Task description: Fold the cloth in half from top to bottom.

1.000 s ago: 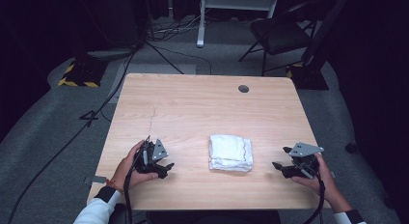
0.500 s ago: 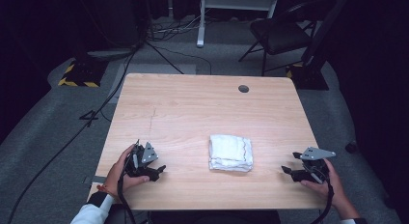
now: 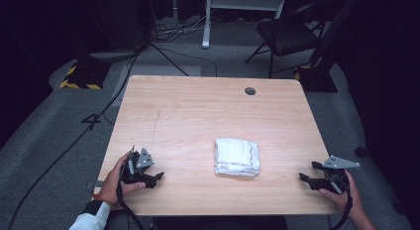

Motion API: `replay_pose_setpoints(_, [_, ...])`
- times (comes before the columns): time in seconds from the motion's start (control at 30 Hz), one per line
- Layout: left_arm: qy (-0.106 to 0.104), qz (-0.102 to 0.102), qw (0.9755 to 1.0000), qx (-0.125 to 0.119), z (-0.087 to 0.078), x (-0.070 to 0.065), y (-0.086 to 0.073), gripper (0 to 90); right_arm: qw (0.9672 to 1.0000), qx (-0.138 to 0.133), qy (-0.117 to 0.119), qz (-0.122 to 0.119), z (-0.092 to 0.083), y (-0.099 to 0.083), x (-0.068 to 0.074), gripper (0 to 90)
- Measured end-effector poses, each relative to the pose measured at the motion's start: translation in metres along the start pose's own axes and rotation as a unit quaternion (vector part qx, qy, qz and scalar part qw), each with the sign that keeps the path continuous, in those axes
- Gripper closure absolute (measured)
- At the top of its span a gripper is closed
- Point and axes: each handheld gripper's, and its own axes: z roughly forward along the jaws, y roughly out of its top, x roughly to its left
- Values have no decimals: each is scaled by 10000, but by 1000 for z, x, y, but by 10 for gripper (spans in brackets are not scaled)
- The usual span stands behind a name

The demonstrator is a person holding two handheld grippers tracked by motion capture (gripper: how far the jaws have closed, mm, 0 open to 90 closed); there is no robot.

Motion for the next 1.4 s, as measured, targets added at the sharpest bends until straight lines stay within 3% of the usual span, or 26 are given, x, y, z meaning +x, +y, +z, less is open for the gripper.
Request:
replay_pose_setpoints(0.1, [-118,-141,9998,-58,-1,5,-6,182,10000,-21,-47,68,-2,-3,-1,233])
replay_pose_setpoints(0.23, [-303,-531,9980,-190,-4,11,-18,178,9997,-58,-80,201,-2,-5,-1,227])
replay_pose_setpoints(0.3, [-249,-553,9976,-323,-5,12,-24,176,9997,-66,-71,213,-2,-5,-1,226])
replay_pose_setpoints(0.4, [-157,-670,9971,-324,-6,13,-26,174,9997,-65,-63,209,-2,-5,-1,223])
replay_pose_setpoints(1.4, [-142,-715,9968,-328,-7,13,-28,172,9997,-68,-64,210,-2,-5,-1,222])
